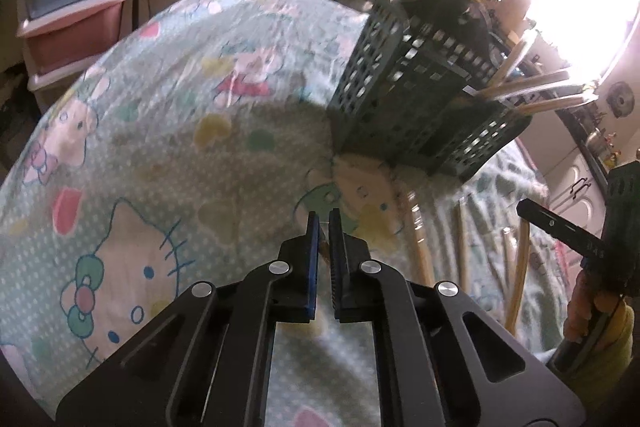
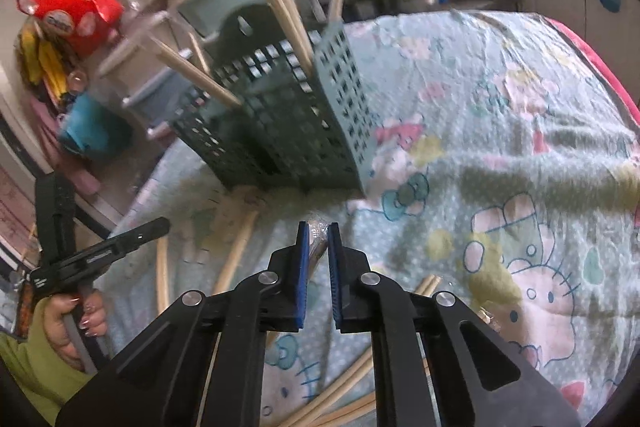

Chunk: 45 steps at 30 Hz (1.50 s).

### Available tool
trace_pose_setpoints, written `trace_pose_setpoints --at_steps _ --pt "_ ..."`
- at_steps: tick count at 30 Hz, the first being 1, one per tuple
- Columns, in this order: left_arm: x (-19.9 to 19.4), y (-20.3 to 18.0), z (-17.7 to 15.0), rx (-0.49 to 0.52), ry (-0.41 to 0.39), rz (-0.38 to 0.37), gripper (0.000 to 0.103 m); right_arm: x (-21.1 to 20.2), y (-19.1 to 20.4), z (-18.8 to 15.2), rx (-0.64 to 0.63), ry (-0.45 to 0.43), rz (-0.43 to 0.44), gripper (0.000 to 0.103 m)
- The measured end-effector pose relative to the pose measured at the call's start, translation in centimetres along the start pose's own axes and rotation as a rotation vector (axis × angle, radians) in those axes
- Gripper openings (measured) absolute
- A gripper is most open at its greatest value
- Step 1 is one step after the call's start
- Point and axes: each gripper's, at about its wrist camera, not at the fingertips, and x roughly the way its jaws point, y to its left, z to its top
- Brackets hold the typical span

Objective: Organize utensils
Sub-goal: 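Lift both held chopsticks upright and carry them toward the green caddy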

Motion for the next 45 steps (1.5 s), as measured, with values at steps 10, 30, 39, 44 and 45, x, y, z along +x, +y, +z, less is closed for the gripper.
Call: trace_pose_setpoints --at_steps 10,30,39,44,45 --pt "-2.5 -3.5 2.7 0.049 -0.096 -0.056 0.002 -4.0 1.7 1.5 -0.049 -0.102 0.053 0.007" --pt "-5.2 -7.6 6.0 0.127 -0.208 -0.097 0.002 -8.0 3.9 3.4 -0.138 -0.246 0.056 0.005" --pt "-6.0 -9.0 7.1 0.162 -0.242 -0.112 0.002 -9.0 4.9 4.2 -0.173 -0.291 0.058 0.005" --pt "-6.3 -9.5 7.5 0.176 -0.253 -0.121 0.001 -9.6 5.5 4.7 -0.191 -0.317 0.055 0.005" --pt "-6.4 -9.7 7.6 0.18 -0.256 -0.123 0.001 -9.7 5.6 4.9 -0.195 -0.324 0.056 0.005"
